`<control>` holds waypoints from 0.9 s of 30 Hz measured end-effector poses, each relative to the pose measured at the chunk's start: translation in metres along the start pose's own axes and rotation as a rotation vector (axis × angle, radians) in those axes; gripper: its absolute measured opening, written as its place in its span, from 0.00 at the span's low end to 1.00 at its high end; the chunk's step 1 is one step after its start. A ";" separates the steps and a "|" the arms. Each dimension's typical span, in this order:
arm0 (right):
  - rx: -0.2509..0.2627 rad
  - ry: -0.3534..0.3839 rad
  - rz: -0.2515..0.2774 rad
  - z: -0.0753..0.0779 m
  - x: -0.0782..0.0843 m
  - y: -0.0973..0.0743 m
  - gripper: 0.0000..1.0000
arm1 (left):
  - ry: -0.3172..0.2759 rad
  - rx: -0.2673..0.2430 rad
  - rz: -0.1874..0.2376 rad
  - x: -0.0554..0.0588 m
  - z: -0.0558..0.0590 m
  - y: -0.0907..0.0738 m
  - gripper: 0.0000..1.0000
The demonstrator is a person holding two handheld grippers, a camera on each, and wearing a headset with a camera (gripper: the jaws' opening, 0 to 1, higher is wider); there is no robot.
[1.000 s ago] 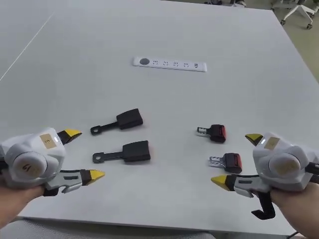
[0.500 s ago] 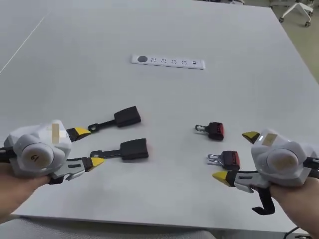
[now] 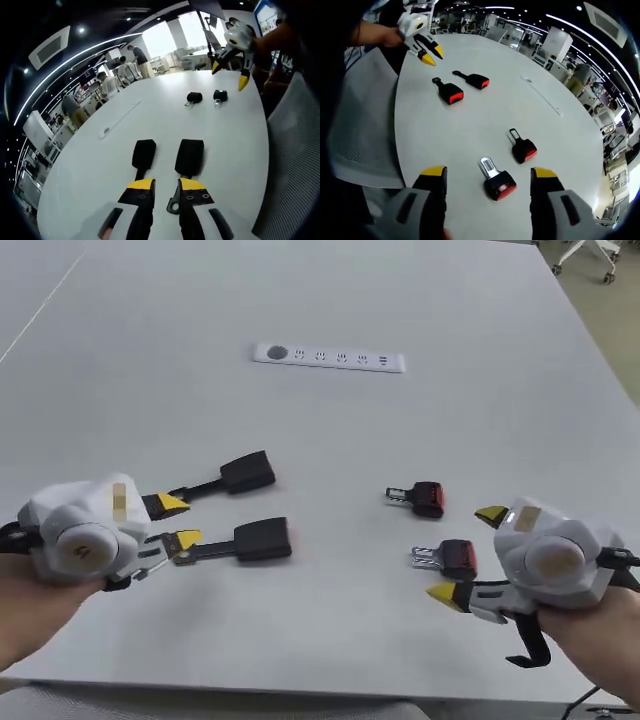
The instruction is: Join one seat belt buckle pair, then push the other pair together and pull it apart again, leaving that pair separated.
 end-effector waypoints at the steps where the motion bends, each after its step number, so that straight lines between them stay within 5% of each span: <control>1: -0.016 0.004 -0.005 -0.001 0.001 0.000 0.64 | 0.003 0.016 -0.004 0.000 0.002 0.002 0.18; 6: -0.061 -0.035 -0.019 0.001 0.007 0.006 0.57 | 0.026 0.092 -0.007 -0.007 0.015 0.014 0.20; 14: -0.129 -0.077 -0.029 0.007 0.014 0.020 0.51 | 0.046 0.117 -0.033 -0.011 0.012 0.031 0.23; 20: -0.171 -0.117 -0.053 0.013 0.022 0.026 0.49 | 0.087 0.202 -0.069 -0.013 0.024 0.044 0.25; 27: -0.200 -0.153 -0.076 0.021 0.030 0.029 0.48 | 0.091 0.233 -0.078 -0.015 0.026 0.059 0.29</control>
Point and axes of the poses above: the centre of the closed fingertips' face, and the gripper's own axes: y roughly forward along the fingers, z roughly to its right, x roughly out of its underside, the point moved 2 cm from there along -y, roughly backward along the fingers, and after that the axes turned 2 degrees about x, right-handed, at the moved point
